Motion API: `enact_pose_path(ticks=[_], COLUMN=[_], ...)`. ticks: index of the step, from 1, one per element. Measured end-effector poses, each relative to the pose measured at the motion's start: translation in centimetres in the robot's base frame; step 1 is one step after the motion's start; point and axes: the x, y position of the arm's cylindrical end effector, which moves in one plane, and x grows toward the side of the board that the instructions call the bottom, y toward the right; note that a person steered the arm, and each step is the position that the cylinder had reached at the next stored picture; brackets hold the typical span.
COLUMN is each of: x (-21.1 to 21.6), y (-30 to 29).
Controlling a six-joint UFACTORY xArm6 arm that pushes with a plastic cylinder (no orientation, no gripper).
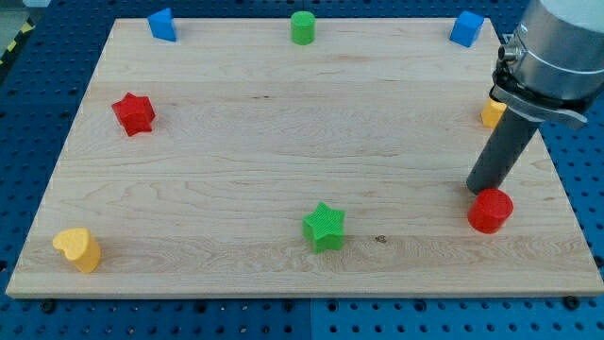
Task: Move the red circle to the bottom right side of the board
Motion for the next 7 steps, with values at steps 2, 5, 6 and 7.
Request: enact_pose_path(ticks=[2, 5, 6, 7], x=[1.0, 3.1, 3.5, 3.6], y=[-2.2, -3.6, -2.9, -1.9])
